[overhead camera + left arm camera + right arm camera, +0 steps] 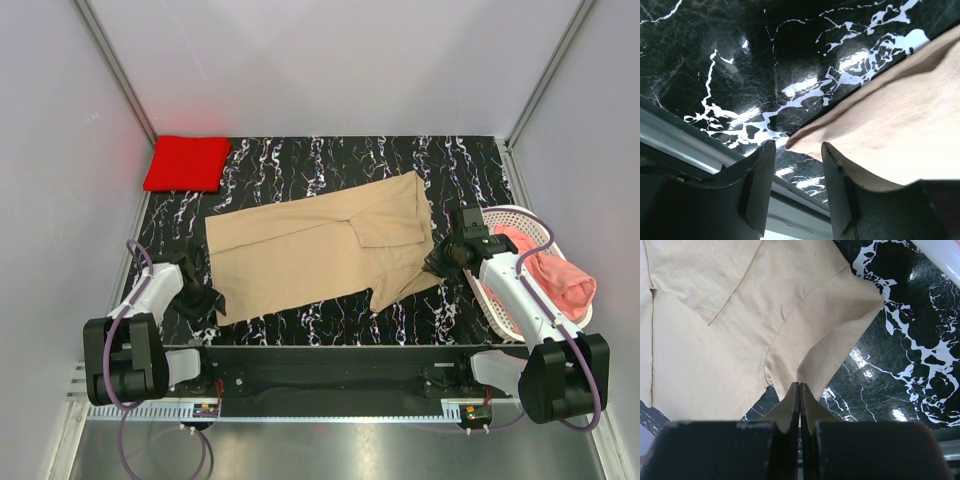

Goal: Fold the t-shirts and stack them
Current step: Fold the tshirt

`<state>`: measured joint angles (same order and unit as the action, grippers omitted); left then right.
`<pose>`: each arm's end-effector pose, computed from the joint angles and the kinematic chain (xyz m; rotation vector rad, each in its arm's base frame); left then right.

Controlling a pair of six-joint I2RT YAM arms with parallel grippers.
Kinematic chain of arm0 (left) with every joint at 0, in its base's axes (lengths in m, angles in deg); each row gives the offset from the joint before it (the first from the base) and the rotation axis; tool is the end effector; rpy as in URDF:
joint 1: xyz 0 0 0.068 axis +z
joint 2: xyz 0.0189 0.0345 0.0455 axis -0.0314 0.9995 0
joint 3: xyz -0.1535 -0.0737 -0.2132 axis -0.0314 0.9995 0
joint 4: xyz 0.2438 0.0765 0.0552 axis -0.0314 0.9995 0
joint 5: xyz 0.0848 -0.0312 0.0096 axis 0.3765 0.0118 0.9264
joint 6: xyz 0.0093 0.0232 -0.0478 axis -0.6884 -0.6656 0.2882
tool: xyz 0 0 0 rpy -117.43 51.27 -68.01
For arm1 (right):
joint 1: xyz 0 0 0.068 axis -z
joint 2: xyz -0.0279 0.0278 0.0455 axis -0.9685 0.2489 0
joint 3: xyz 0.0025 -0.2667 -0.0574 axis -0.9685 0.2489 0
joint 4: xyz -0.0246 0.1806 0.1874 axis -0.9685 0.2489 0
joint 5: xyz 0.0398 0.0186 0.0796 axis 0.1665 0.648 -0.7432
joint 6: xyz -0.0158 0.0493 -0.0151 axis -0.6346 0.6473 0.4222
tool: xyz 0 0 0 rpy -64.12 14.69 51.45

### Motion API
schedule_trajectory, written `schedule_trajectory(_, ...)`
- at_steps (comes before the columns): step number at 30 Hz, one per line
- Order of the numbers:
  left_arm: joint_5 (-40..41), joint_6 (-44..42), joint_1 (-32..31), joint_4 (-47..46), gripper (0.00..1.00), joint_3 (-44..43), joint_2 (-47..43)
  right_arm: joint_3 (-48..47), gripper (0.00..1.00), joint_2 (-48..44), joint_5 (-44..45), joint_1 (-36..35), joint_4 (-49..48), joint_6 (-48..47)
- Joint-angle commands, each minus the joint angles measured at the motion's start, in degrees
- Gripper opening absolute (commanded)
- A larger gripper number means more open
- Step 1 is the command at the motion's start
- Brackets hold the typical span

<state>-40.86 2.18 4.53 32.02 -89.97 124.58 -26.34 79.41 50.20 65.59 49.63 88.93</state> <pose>0.1681 0.0181 0.1588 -1.5305 2.7267 -0.0333 0.2176 0.0387 0.2383 0.9156 2.5202 0.3646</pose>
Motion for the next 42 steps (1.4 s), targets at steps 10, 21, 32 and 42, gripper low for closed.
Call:
schedule_trajectory(10, -0.78, 0.53, 0.53, -2.56, 0.41, 1.96, 0.89, -1.39, 0.00, -0.49, 0.32, 0.16, -0.21, -0.36)
schedule_trajectory(21, -2.54, -1.23, 1.32, -4.24, 0.00, 1.96, 0.90, -5.33, 0.00, -0.58, 3.74, 0.16, 2.43, -1.33)
schedule_trajectory(32, -0.17, -2.02, 1.32, 0.69, 0.00, -4.54, -4.21, -19.57, 0.00, 5.12, 6.20, 0.16, 5.51, -6.77)
schedule_trajectory(42, 0.62, -5.53, 1.32, -1.07, 0.00, -15.88, 1.41, -34.68, 0.00, 16.46, 7.17, 0.16, 3.31, -13.19)
